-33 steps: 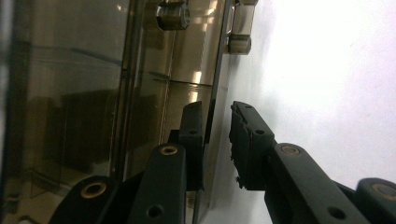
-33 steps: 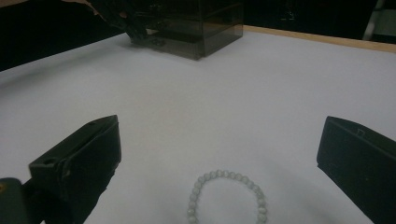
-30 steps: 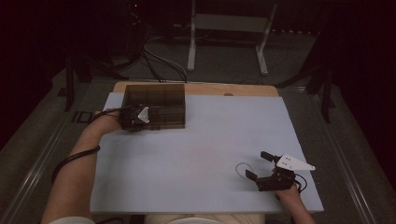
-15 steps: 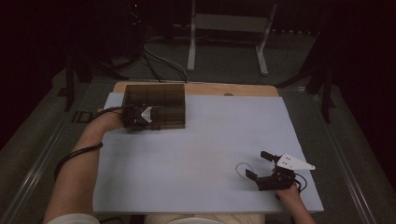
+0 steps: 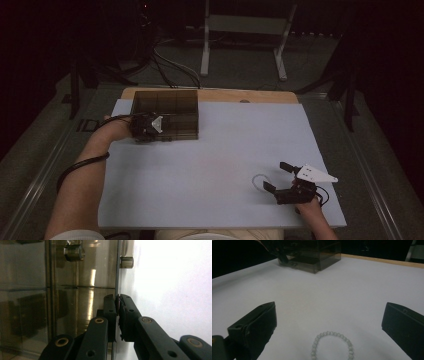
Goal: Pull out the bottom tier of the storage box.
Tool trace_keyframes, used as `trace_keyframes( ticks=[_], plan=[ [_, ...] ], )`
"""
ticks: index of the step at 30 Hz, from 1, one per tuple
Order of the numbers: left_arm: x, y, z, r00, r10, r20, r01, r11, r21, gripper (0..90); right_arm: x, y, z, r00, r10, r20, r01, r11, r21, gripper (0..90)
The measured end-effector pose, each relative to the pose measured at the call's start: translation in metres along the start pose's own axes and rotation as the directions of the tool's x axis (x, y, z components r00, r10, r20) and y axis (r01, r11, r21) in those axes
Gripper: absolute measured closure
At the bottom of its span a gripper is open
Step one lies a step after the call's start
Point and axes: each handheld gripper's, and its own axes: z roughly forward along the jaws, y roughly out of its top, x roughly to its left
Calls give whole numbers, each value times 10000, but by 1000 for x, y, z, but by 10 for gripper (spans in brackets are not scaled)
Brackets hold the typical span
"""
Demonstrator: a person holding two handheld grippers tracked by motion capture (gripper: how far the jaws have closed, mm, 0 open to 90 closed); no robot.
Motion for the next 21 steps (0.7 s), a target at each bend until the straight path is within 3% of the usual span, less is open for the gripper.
trace_keyframes(
  ticks=[7, 17, 21],
  plan=[
    [-4, 0, -1, 9994, -60, 346, 63, 9999, -91, 879, 0, 0, 0, 10000, -16, 15, 16, 10000, 28, 0],
    [-15, 0, -5, 9993, 110, 370, -107, 9999, -81, 880, 0, 0, 0, 10000, -26, 20, 26, 10000, 58, 0],
    [-23, 0, -6, 9987, -74, 496, 80, 9999, -118, 881, 0, 0, 0, 10000, 1, 9, -1, 10000, 62, 0]
  ],
)
